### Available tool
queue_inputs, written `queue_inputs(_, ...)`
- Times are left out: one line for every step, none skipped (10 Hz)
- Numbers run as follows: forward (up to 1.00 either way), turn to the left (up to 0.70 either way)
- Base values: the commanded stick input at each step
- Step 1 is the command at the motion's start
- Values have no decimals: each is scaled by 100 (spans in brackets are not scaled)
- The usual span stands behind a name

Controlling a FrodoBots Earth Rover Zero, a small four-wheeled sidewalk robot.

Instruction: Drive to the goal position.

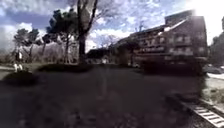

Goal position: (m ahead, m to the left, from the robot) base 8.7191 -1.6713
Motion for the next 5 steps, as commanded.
queue_inputs(70,0)
queue_inputs(70,0)
queue_inputs(70,0)
queue_inputs(70,0)
queue_inputs(70,0)
